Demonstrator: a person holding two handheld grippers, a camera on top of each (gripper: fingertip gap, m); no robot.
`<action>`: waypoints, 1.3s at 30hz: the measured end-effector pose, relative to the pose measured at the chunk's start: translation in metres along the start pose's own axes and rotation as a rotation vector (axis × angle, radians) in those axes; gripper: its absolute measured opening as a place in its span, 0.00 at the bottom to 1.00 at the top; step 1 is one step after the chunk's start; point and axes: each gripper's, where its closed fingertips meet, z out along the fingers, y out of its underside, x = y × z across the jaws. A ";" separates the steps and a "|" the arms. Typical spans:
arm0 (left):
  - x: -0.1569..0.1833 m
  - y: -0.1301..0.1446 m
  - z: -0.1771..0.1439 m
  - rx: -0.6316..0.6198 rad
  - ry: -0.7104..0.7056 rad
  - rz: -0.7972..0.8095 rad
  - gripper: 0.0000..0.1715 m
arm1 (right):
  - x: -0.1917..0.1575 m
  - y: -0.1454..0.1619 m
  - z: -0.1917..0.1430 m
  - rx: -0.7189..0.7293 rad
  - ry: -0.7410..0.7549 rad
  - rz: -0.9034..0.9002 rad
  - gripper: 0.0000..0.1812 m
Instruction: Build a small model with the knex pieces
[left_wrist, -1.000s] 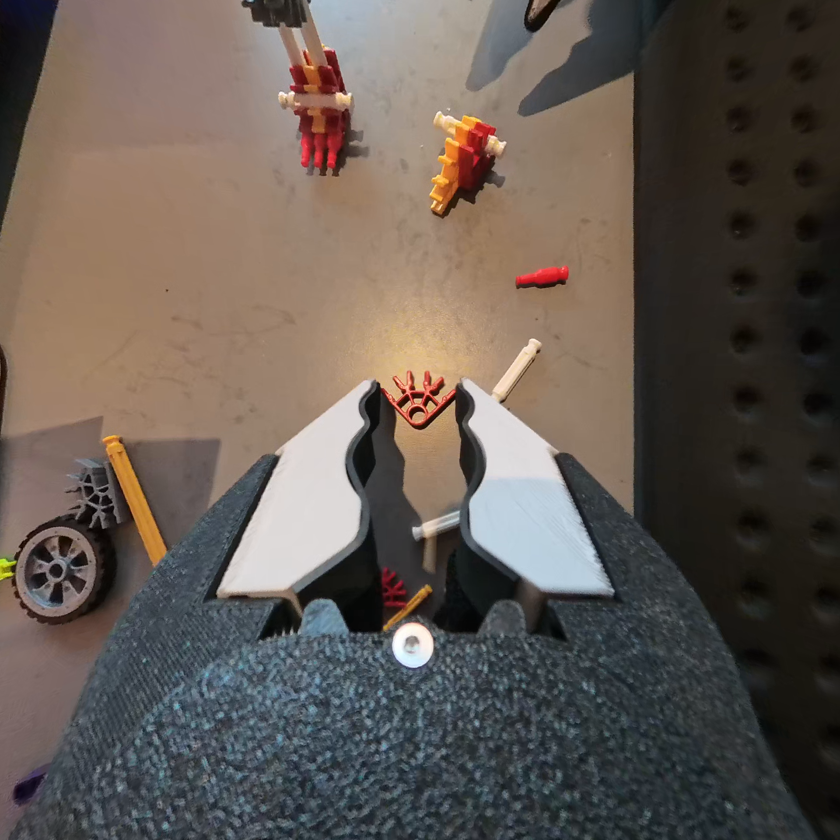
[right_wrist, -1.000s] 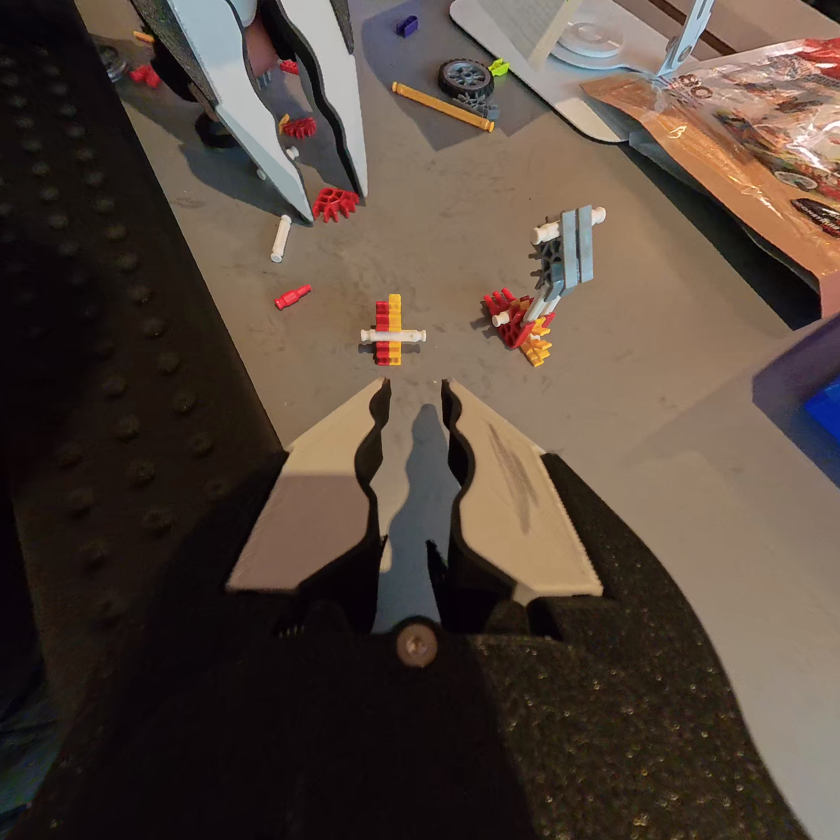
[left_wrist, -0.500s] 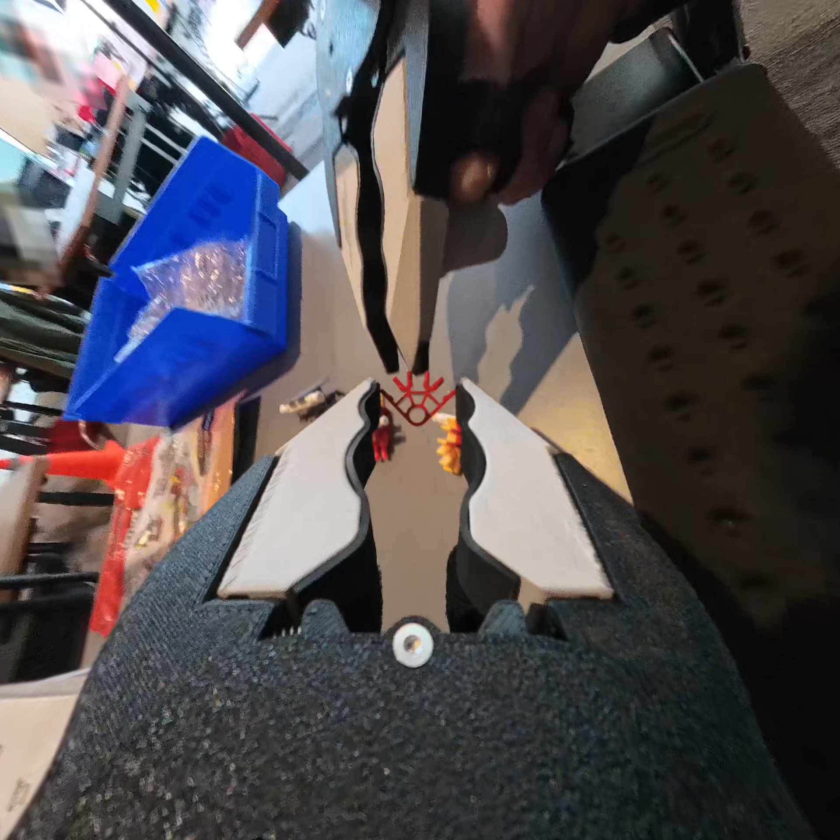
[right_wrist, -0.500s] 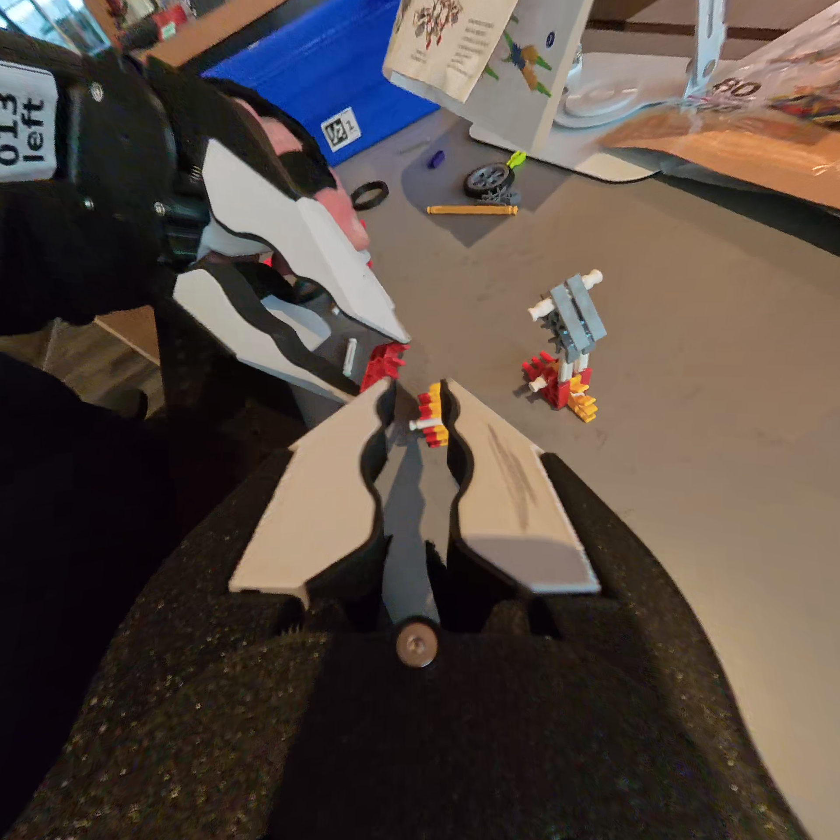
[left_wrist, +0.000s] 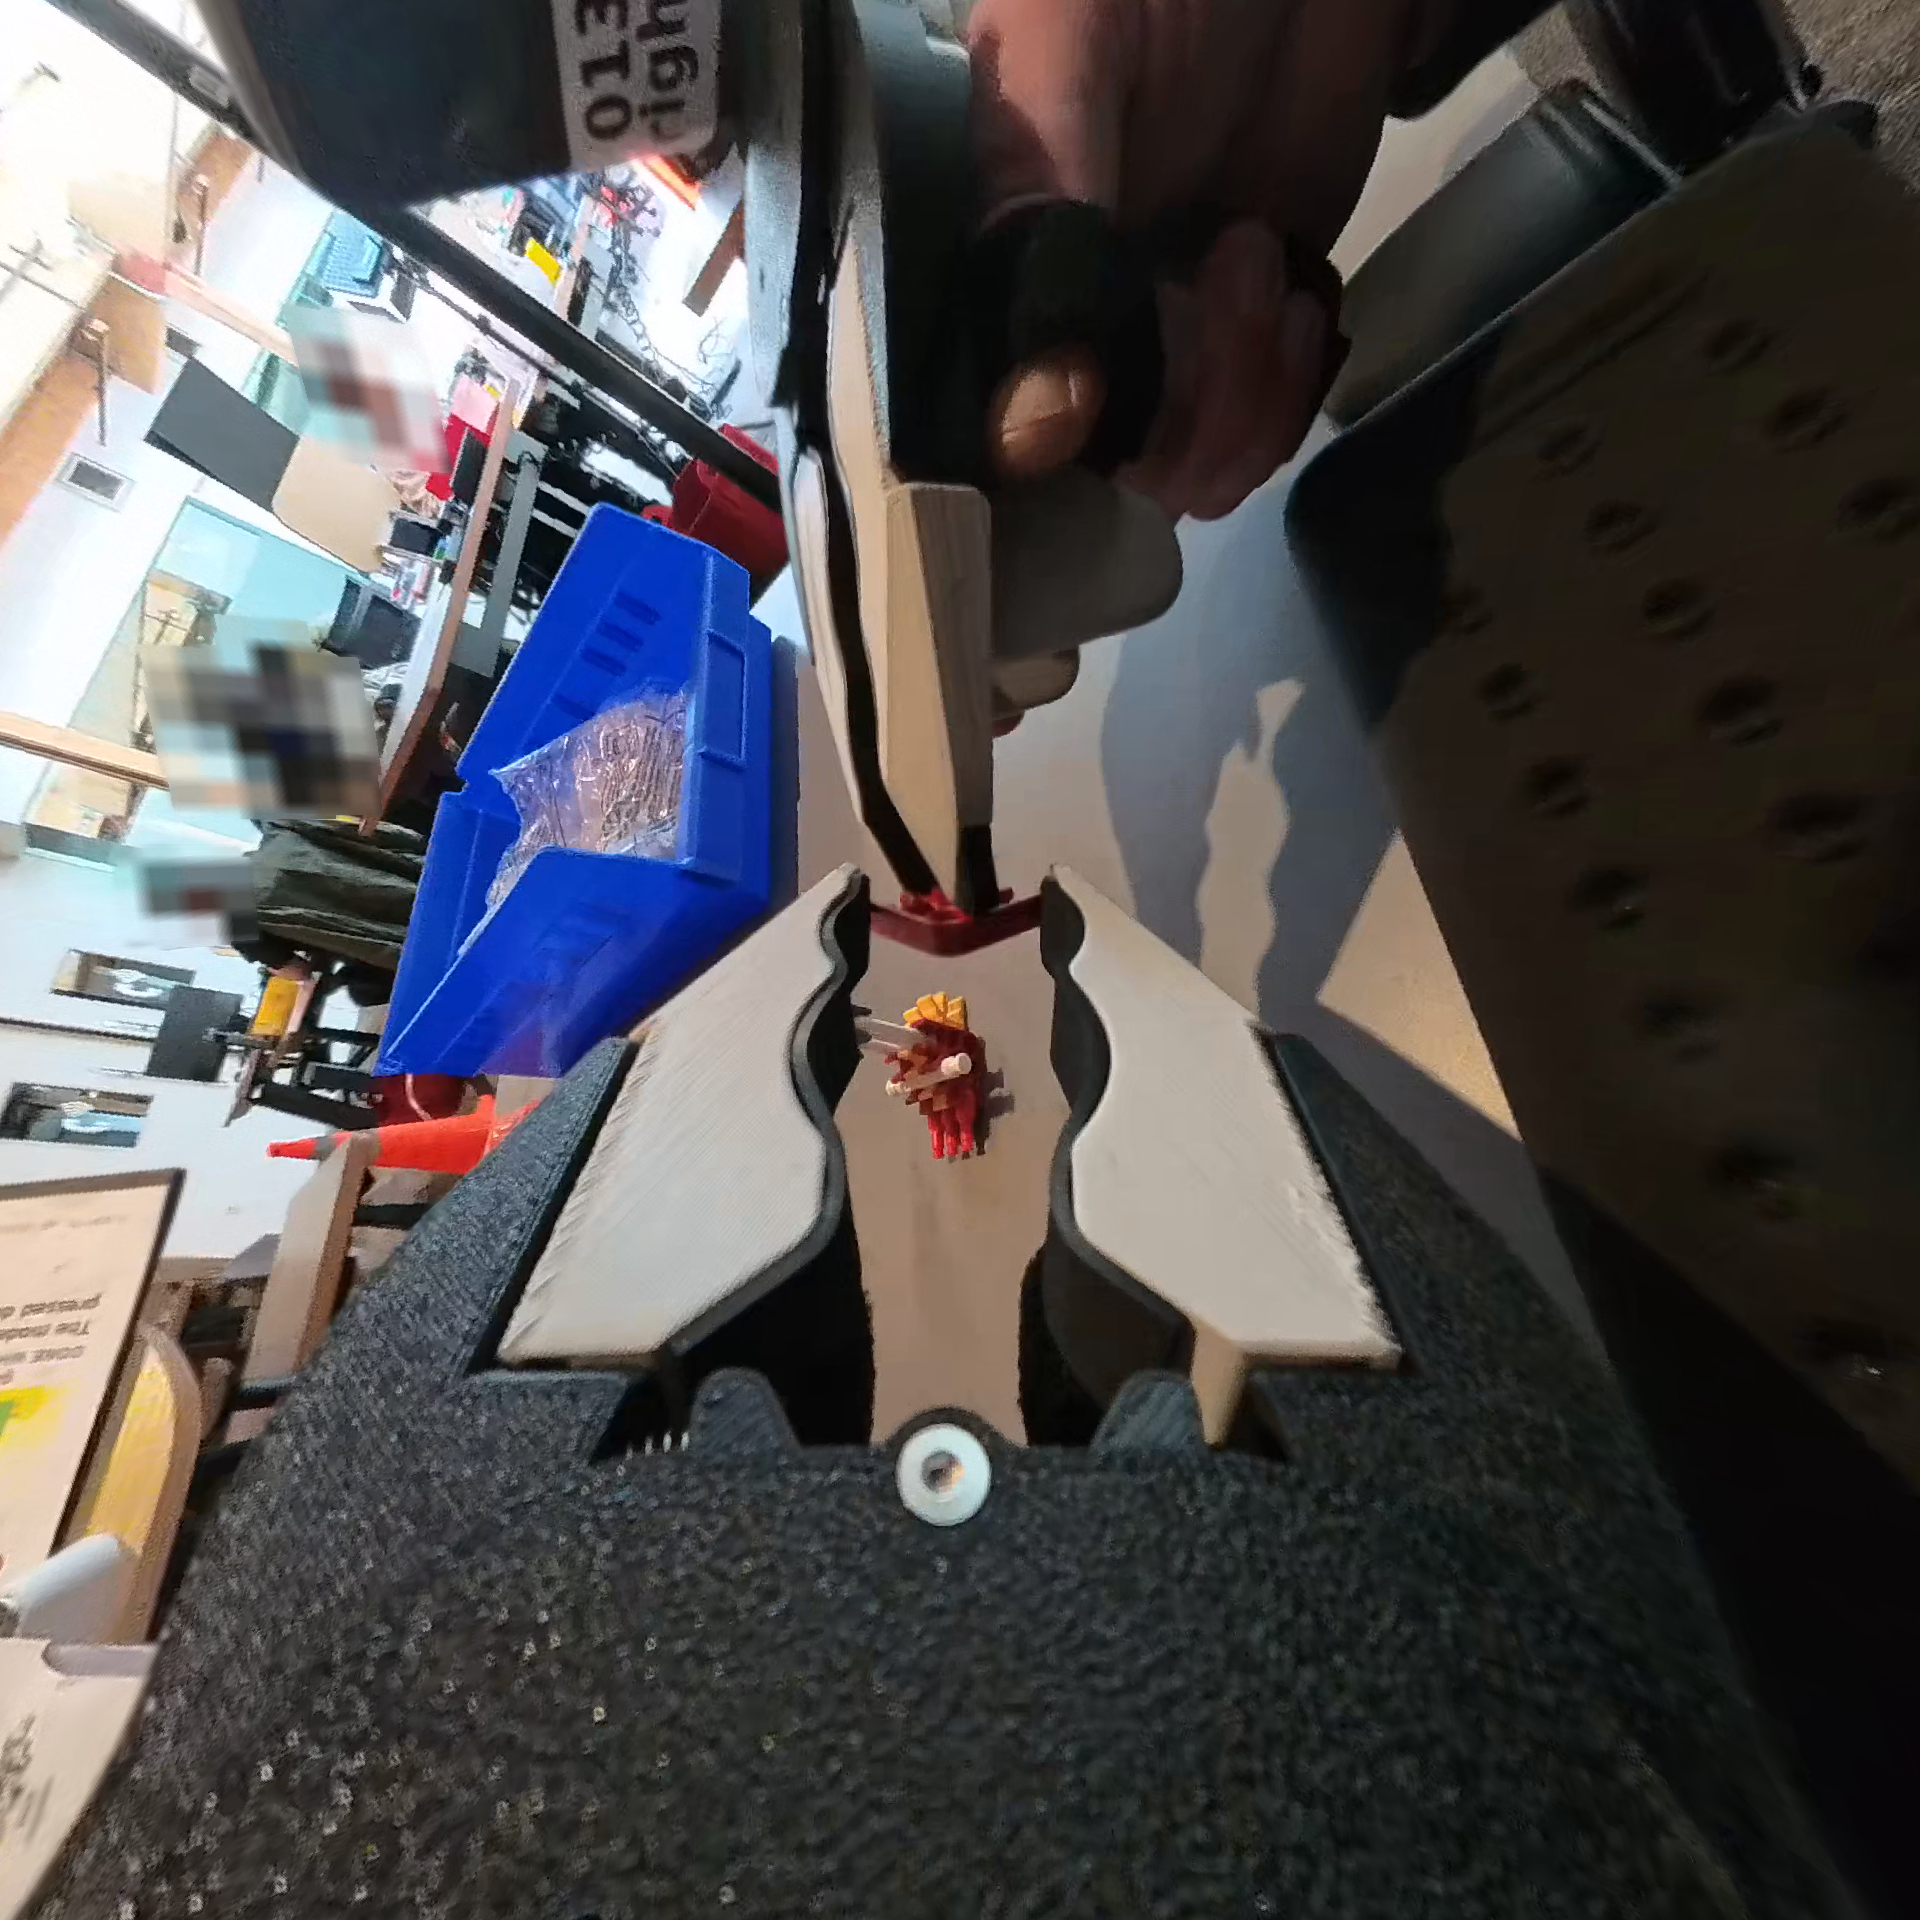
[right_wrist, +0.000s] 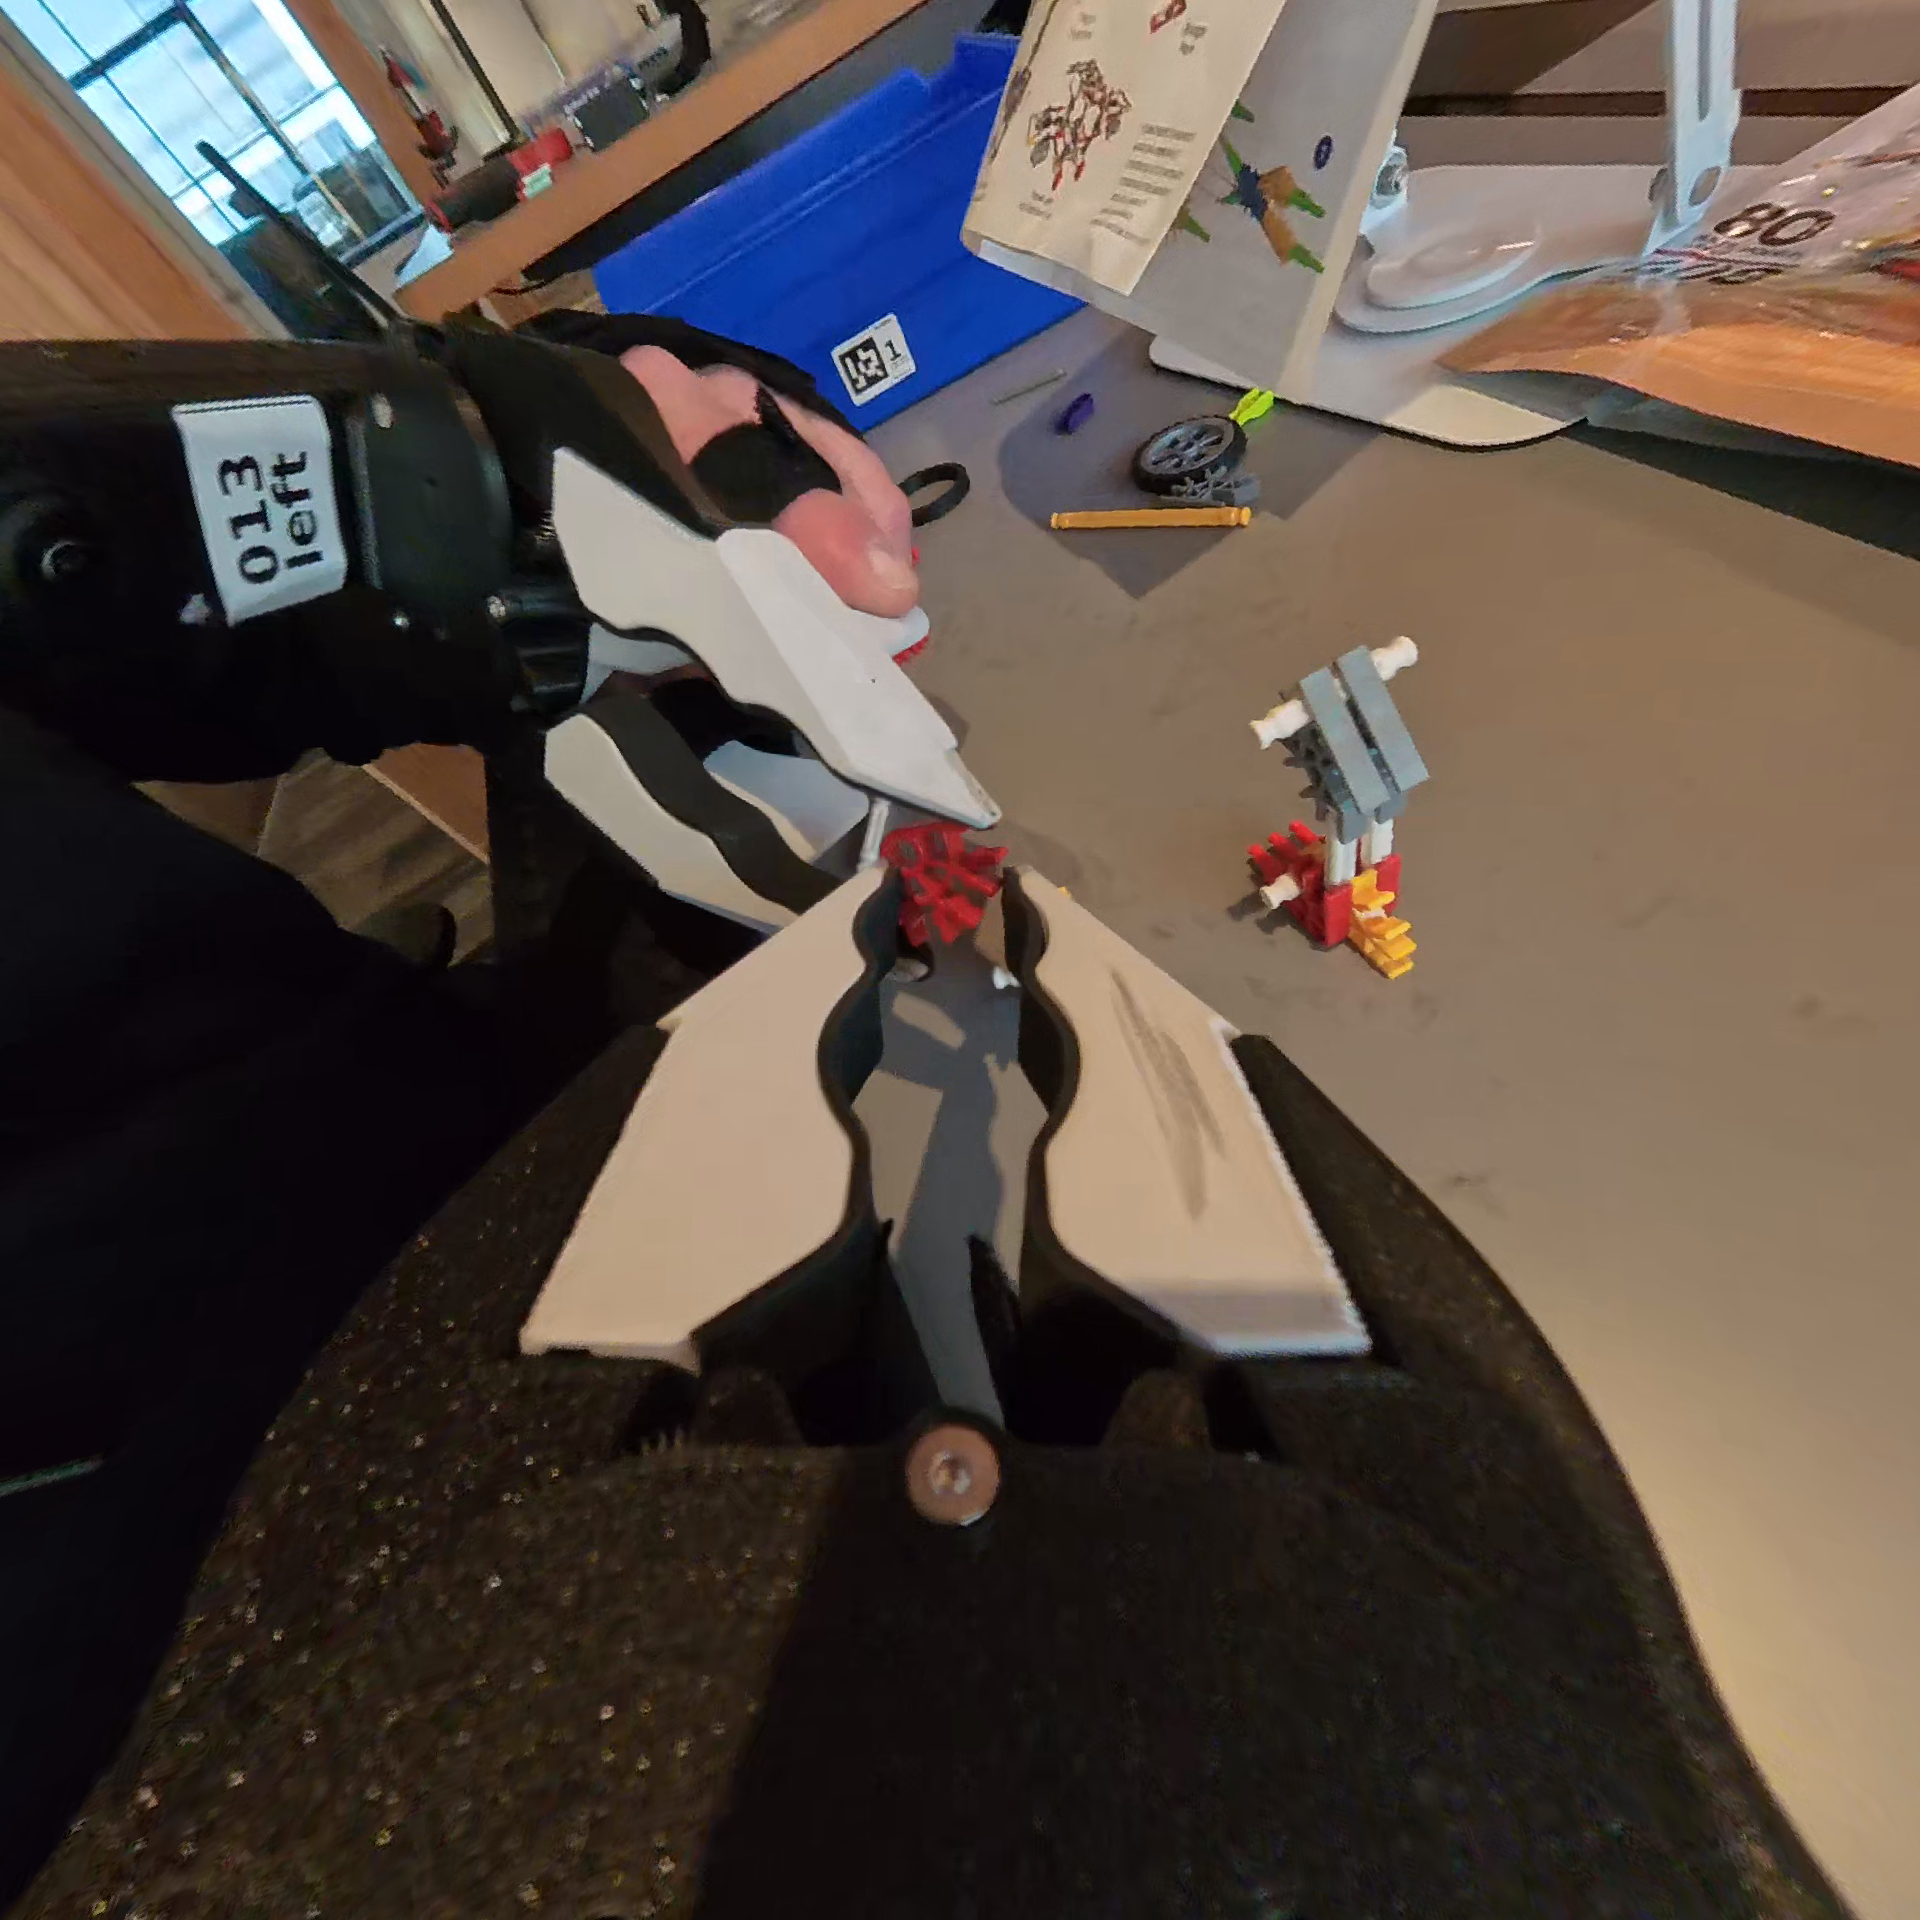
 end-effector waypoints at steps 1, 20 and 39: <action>0.001 0.000 0.000 -0.001 0.000 0.012 0.15 | 0.001 -0.001 0.001 0.005 0.005 0.000 0.09; 0.003 0.041 -0.010 -0.074 0.234 -0.276 0.23 | 0.036 0.003 0.000 -0.070 0.161 -0.112 0.02; 0.048 0.065 0.003 -0.145 0.465 -0.385 0.10 | 0.042 0.044 0.017 -0.309 0.313 -0.580 0.03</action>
